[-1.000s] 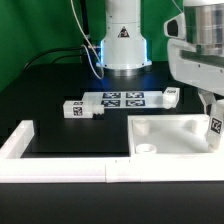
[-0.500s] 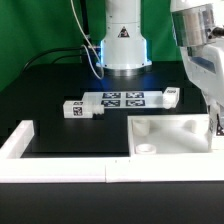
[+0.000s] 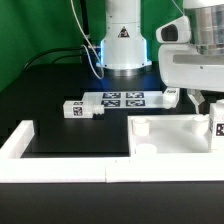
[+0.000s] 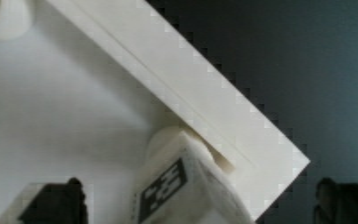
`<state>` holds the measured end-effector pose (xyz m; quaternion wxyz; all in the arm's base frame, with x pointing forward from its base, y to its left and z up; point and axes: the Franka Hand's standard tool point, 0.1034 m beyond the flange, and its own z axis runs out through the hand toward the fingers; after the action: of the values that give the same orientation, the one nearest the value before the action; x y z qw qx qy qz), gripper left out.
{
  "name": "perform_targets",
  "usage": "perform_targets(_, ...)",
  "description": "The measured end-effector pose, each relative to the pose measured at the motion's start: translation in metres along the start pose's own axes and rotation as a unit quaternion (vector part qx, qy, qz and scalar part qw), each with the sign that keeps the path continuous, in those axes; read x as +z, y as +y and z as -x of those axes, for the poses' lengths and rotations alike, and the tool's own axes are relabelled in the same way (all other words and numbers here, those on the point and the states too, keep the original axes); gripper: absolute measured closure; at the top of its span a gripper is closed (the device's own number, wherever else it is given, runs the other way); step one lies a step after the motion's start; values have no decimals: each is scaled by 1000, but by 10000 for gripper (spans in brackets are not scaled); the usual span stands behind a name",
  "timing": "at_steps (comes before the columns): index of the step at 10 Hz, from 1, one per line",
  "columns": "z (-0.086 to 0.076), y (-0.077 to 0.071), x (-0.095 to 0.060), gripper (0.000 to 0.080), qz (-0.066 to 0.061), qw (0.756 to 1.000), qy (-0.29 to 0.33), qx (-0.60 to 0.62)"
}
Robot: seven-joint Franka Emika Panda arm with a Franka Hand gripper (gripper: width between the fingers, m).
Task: Assemble one leg
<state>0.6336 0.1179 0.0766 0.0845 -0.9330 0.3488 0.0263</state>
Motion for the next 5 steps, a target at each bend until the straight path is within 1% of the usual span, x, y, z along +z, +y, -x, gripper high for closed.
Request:
perform_targets(1,-1,1,0,151,9,996,8,-83)
perform_targets(2,-2,0,1,151,24,984,24,-176)
perform_targets(3,-9,-1,-1,151,37,955,32,-291)
perform_targets(4,-13,-1,-1,151,39,943,33,-330)
perform_targets(5,-11,-1,0,163,38,952,33,-303)
